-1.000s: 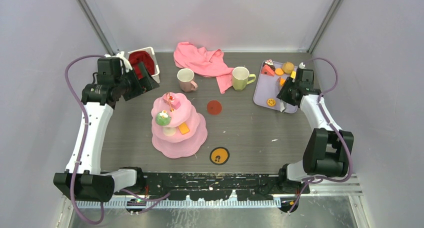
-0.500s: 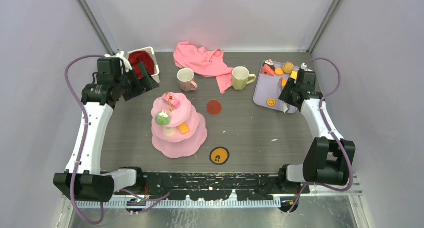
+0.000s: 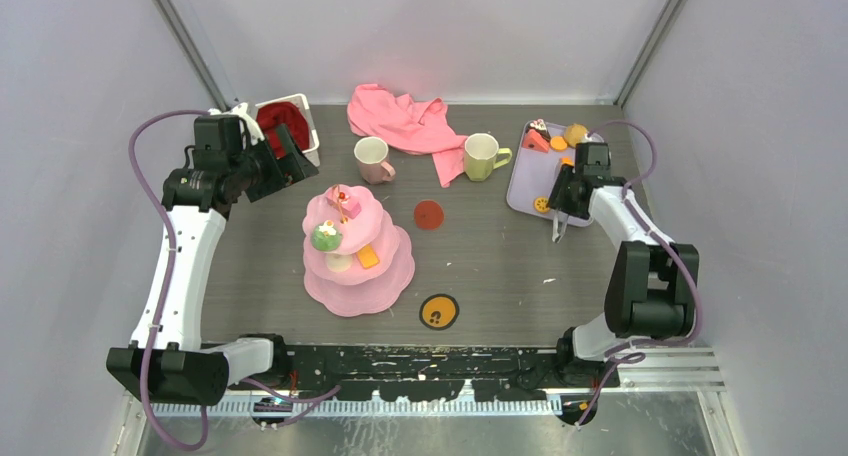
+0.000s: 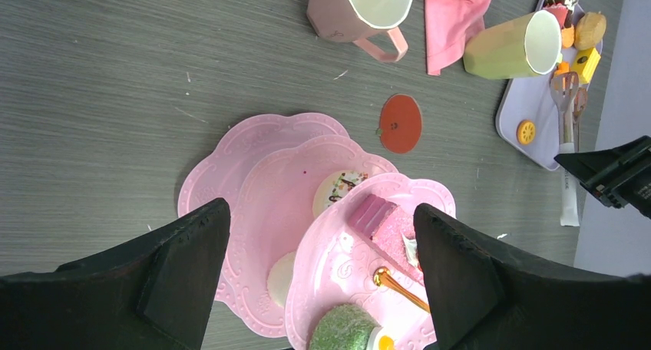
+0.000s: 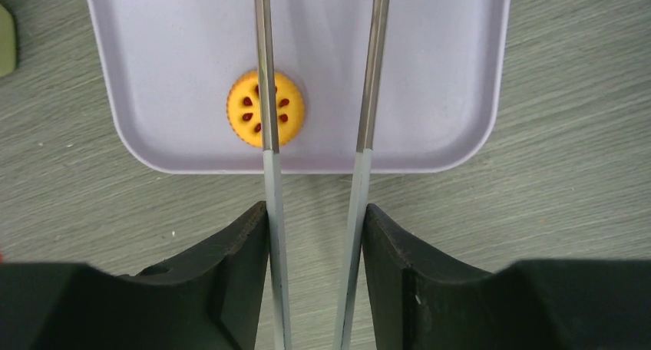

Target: Serve the afternoon tea

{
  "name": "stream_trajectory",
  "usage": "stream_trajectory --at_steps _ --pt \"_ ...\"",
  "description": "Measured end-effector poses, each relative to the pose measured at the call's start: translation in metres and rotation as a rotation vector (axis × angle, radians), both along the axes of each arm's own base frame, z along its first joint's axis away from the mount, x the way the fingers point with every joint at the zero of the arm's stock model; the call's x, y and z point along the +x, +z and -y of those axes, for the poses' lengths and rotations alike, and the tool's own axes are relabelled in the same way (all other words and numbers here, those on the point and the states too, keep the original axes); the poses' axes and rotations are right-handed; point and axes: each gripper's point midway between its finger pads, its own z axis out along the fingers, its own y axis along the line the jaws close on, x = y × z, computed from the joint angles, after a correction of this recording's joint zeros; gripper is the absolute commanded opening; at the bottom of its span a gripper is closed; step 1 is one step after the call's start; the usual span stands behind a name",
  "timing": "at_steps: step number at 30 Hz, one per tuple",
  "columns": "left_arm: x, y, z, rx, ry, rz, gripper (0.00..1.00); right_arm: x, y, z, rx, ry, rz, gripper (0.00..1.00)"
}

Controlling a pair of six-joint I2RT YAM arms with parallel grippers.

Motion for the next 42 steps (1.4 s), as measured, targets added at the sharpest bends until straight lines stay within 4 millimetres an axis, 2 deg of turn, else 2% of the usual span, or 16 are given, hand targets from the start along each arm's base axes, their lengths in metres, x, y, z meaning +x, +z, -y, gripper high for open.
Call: stream_trajectory --at_steps 6,12,18,21,27,31,37,42 --pt "0.000 0.000 0.000 0.001 0.001 0.000 0.89 0.014 -0.010 -0.006 -0.060 0.035 -0.036 0.44" --pt "0.000 -0.001 0.000 0.001 0.001 -0.002 0.89 0.020 -0.006 -0.005 -0.087 0.045 -0.029 0.29" --pt "0.000 -0.001 -0.001 0.002 0.002 -0.002 0.88 0.019 -0.003 -0.005 -0.088 0.048 -0.026 0.26" --pt "0.000 -0.001 -0.001 0.002 0.003 -0.002 0.89 0.017 0.008 -0.008 -0.076 0.052 -0.002 0.25" --pt "0.001 -0.003 -0.001 0.006 0.005 -0.010 0.89 0.001 0.059 -0.017 -0.030 0.053 0.126 0.21" --pt "0.002 -0.004 -0.002 0.012 0.009 -0.010 0.89 -0.014 0.085 -0.022 -0.006 0.052 0.198 0.20" --pt "0.004 -0.007 -0.003 0.013 0.010 -0.018 0.89 -0.038 0.105 -0.023 -0.006 0.053 0.226 0.20" --pt "0.004 -0.008 -0.002 0.013 0.009 -0.023 0.89 -0.046 0.106 -0.022 -0.011 0.049 0.216 0.19"
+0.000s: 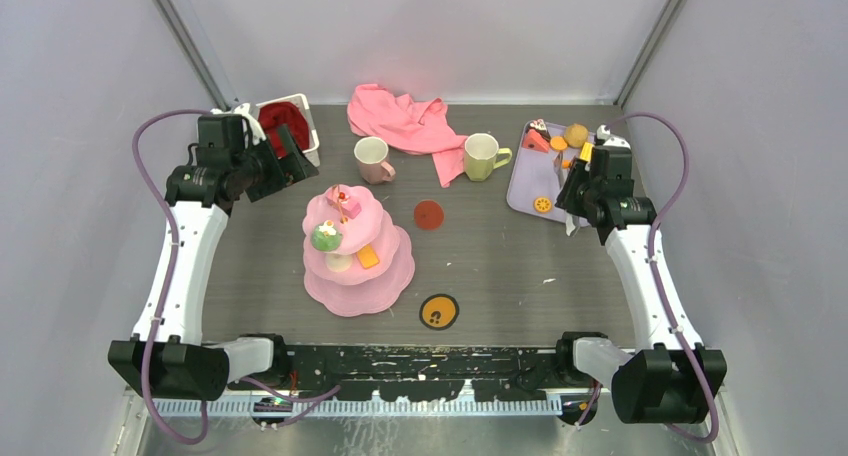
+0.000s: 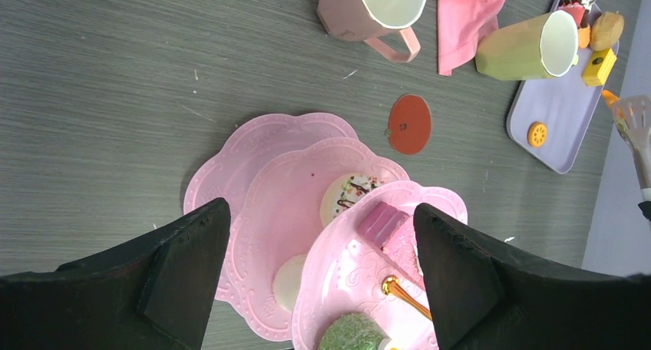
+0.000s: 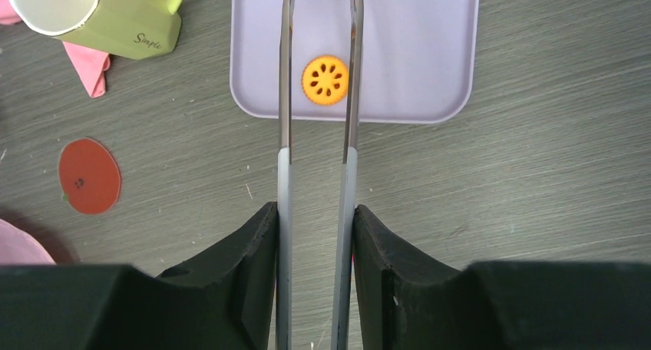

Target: Serve the afternoon tea

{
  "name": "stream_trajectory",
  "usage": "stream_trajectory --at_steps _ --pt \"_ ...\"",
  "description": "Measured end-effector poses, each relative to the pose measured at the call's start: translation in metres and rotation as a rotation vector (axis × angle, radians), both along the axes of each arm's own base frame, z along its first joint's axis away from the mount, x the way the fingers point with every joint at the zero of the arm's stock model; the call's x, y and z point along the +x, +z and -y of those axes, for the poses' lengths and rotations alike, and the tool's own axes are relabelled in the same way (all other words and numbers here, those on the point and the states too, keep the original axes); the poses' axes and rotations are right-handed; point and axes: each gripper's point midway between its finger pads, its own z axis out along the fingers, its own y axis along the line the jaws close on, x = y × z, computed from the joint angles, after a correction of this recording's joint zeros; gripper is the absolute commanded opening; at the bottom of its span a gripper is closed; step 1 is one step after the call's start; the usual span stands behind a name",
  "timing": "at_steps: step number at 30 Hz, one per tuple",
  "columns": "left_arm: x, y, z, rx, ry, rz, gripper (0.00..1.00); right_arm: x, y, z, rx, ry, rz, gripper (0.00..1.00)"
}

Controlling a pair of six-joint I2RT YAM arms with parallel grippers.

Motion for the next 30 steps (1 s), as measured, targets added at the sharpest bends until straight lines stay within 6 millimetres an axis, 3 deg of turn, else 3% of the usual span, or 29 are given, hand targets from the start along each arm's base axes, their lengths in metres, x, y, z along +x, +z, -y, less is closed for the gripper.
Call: stream_trajectory --at_steps 9,16,30 --pt "0.000 0.000 0.000 0.001 0.000 0.000 0.89 -0.009 -0.004 0.002 -0.013 0.002 -0.031 0.19" --pt "0.003 -0.003 -0.001 0.004 0.002 -0.011 0.89 -0.024 0.013 -0.003 -0.015 0.042 0.002 0.19" --pt "0.009 -0.007 -0.002 0.013 0.009 -0.026 0.89 -0.076 0.083 -0.095 0.242 0.508 0.205 0.21"
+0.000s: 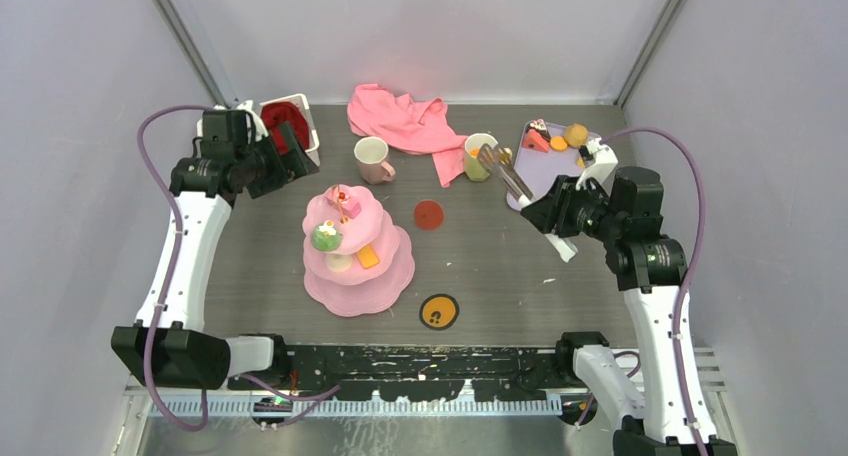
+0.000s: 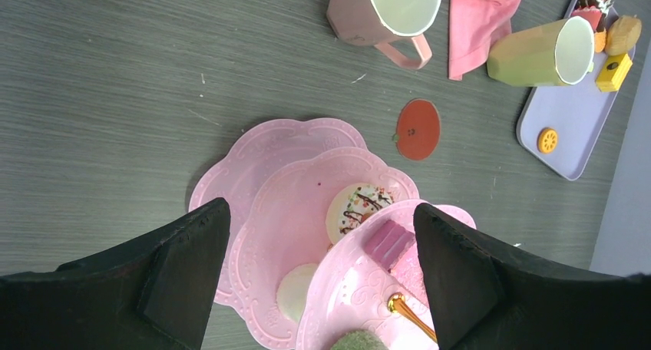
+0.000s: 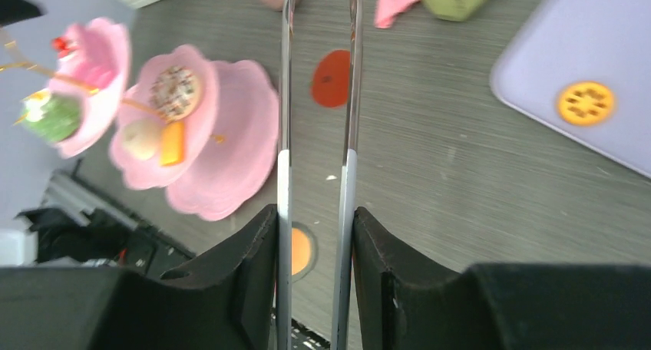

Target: Serve the afternoon tea

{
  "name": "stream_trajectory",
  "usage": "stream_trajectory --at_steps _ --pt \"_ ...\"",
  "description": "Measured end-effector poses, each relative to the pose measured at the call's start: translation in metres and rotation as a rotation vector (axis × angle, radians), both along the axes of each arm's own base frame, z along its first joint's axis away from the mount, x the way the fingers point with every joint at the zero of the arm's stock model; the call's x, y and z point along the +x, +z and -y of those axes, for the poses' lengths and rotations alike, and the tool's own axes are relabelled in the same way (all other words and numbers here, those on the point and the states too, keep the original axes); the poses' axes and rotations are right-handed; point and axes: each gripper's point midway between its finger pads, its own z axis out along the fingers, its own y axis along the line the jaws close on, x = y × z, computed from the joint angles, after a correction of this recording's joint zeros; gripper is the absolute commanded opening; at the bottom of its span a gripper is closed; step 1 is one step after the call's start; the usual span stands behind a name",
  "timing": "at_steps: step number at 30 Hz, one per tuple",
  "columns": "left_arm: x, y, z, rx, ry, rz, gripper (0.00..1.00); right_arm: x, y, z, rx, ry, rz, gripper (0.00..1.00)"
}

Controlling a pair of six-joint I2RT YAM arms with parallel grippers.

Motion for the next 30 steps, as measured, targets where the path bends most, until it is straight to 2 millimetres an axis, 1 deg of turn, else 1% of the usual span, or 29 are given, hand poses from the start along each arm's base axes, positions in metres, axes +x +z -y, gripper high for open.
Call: stream_trajectory --at_steps 2,5,9,11,13,17,20,26,30 --pt "0.002 0.001 0.000 0.002 0.001 0.001 0.89 -0.007 0.010 -0.015 0.046 0.083 0.028 0.21" --pt "0.003 0.002 -0.001 0.007 0.005 0.003 0.89 -0.014 0.022 -0.032 0.093 0.174 0.053 0.22" --pt "0.004 0.006 -0.002 0.010 0.008 0.015 0.89 -0.026 0.046 -0.053 0.148 0.301 0.101 0.24" --pt "0.005 0.007 -0.002 0.011 0.010 0.017 0.89 -0.033 0.056 -0.067 0.169 0.378 0.123 0.24" --pt "0.004 0.007 -0.002 0.011 0.010 0.017 0.88 -0.043 0.061 -0.083 0.182 0.459 0.129 0.24" --pt "0.004 0.007 -0.002 0.009 0.012 0.016 0.88 -0.065 0.057 -0.117 0.199 0.620 0.088 0.24" --pt "0.004 0.007 -0.002 0.009 0.012 0.016 0.89 -0.074 0.051 -0.134 0.185 0.687 0.054 0.24" --pt "0.004 0.007 -0.003 0.010 0.013 0.014 0.88 -0.072 0.037 -0.146 0.147 0.711 0.012 0.23" --pt "0.004 0.007 -0.003 0.010 0.013 0.014 0.88 -0.078 0.022 -0.159 0.111 0.766 -0.033 0.23"
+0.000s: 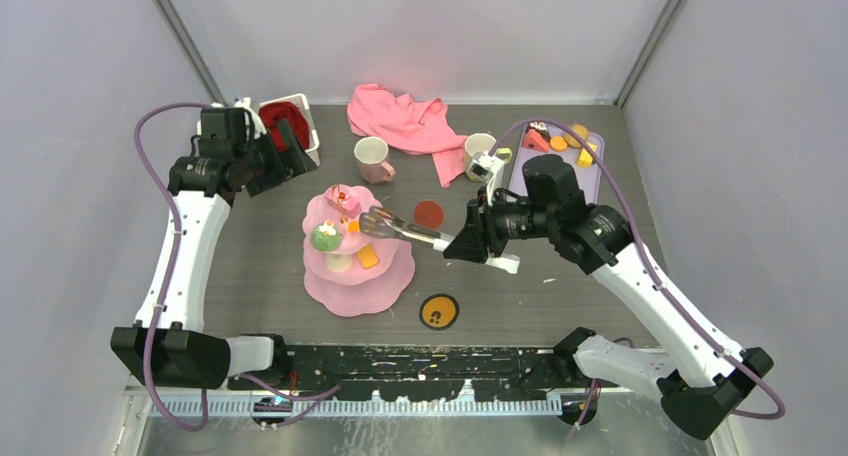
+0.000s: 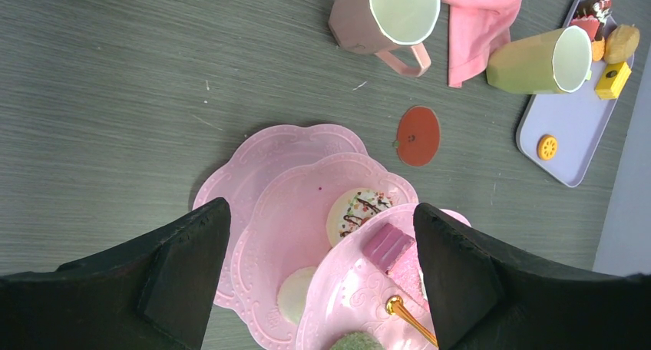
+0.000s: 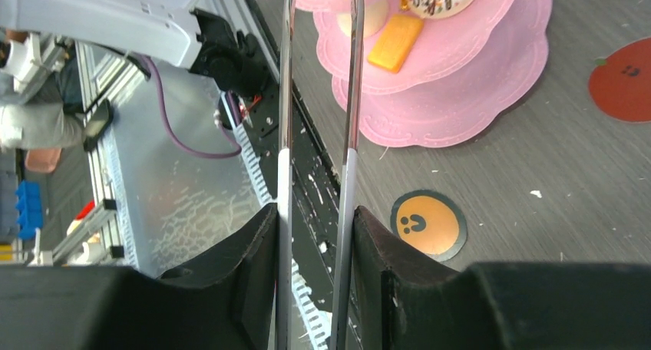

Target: Serve the afternoon tea

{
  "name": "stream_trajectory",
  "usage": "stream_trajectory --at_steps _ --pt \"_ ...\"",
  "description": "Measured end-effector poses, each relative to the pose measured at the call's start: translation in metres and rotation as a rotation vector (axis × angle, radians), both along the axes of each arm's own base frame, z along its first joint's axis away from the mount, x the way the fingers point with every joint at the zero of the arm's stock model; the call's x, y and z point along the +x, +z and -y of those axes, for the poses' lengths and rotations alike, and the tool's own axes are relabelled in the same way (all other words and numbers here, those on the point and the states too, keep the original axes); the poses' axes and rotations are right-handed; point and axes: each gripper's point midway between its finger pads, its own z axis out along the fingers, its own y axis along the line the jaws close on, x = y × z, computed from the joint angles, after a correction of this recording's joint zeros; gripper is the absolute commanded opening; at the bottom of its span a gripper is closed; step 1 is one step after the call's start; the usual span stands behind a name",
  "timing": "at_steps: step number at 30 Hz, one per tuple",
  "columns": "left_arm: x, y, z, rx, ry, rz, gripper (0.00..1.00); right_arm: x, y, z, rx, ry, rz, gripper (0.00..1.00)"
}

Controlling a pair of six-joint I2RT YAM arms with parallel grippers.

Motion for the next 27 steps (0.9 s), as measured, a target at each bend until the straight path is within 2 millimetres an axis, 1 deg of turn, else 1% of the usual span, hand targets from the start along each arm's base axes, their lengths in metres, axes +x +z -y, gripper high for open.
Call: stream_trajectory --at_steps 3,6,12,18,20,24,27 --pt "0.000 0.000 0.000 0.000 0.000 0.000 0.88 -0.003 -0.009 -0.006 -0.027 0.030 -0.017 0.24" --pt "0.000 0.000 0.000 0.000 0.000 0.000 0.88 -0.002 -0.017 -0.006 -0.053 0.036 -0.027 0.25" --pt "0.000 0.000 0.000 -0.001 0.001 -0.001 0.88 -0.001 -0.018 -0.008 -0.059 0.042 -0.022 0.25" --pt "0.004 -0.002 0.000 0.000 0.001 -0.012 0.88 -0.001 -0.018 -0.018 -0.058 0.070 -0.019 0.26" --pt "0.005 -0.006 0.000 0.001 0.002 -0.023 0.88 0.000 -0.020 -0.021 -0.059 0.077 -0.018 0.30" --pt "0.006 -0.007 0.000 0.001 0.002 -0.028 0.88 0.000 -0.021 -0.024 -0.062 0.079 -0.015 0.44" --pt "0.006 -0.007 0.000 0.001 0.002 -0.028 0.88 0.002 -0.021 -0.023 -0.063 0.073 -0.010 0.50"
